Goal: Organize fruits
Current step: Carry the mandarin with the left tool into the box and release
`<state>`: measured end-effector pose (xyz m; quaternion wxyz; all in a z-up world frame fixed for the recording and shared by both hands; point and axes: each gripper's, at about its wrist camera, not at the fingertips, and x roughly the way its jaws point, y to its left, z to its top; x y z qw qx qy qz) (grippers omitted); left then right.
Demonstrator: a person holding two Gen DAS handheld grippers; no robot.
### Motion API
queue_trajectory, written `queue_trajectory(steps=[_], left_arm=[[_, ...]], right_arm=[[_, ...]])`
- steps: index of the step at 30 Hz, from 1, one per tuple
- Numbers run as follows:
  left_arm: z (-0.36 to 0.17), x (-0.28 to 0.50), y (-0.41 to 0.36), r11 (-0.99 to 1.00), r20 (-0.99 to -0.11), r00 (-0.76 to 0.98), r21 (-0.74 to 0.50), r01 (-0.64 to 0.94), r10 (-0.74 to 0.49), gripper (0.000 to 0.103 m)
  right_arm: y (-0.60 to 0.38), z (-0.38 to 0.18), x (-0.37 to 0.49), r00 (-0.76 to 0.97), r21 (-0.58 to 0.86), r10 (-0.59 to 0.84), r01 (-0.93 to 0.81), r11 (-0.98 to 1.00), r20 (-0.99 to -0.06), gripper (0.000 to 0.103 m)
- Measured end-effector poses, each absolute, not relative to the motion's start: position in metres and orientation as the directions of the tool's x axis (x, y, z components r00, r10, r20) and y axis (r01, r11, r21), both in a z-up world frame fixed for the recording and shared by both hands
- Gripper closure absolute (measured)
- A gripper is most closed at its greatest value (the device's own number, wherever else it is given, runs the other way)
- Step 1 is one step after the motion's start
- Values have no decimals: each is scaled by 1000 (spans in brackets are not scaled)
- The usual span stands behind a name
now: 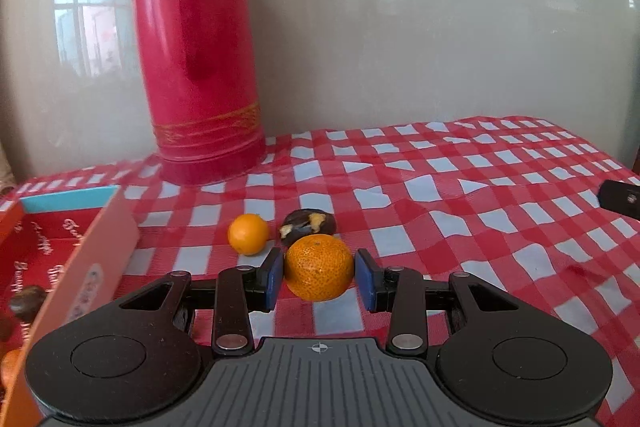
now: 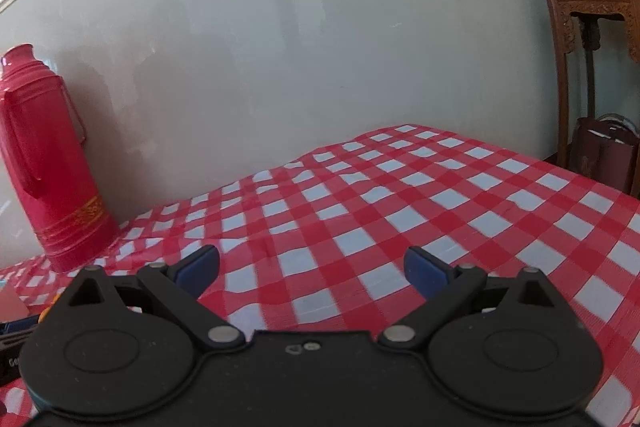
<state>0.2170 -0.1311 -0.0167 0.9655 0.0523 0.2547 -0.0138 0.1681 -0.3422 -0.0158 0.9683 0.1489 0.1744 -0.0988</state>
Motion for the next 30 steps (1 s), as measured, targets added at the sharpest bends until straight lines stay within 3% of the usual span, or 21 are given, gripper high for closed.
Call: queue_trajectory(steps=[16,28,29,30], left_arm=[[21,156,-50,982,-398,901,140,-128,174,64],[17,129,29,956,-429,855,118,-267,292,64],[16,127,32,955,-432,851,122,-272,298,57],[15,124,34,953,-430,851,125,-275,301,25]], right_arm=[[-278,-2,160,941,249,16,73,966,-339,8],[-250,-4,158,933,246,50,42,968,-357,8],[-245,-5,159,932,240,53,37,970,-359,8],[-240,-5,159,930,233,59,29,972,-362,8]])
